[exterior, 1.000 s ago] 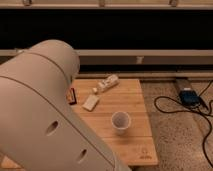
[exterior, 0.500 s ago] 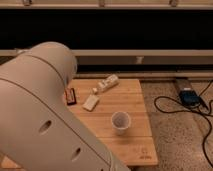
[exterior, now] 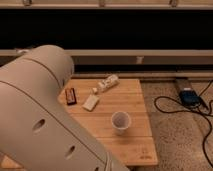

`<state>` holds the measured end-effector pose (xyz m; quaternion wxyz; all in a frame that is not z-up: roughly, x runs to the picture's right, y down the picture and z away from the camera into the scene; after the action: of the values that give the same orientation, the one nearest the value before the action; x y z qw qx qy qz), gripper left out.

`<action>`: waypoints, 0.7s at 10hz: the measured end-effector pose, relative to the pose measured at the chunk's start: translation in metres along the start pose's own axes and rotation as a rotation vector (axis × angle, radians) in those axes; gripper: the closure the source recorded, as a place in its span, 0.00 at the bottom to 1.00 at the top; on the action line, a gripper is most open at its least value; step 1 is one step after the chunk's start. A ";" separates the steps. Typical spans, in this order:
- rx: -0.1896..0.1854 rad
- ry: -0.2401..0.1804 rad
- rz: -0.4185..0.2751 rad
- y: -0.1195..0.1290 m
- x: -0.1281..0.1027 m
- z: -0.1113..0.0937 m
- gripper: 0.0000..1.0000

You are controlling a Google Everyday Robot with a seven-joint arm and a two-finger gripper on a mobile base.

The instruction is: Place the pepper in the ceramic bowl

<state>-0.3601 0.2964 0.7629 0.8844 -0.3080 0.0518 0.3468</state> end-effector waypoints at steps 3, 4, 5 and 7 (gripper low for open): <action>0.002 -0.016 -0.001 0.005 0.002 -0.028 0.87; 0.005 -0.025 0.001 0.007 0.002 -0.044 0.90; 0.007 -0.034 0.000 0.007 0.000 -0.061 0.90; 0.006 -0.053 0.001 0.003 -0.007 -0.091 0.90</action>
<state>-0.3565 0.2411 0.6901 0.8862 -0.2960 0.0293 0.3552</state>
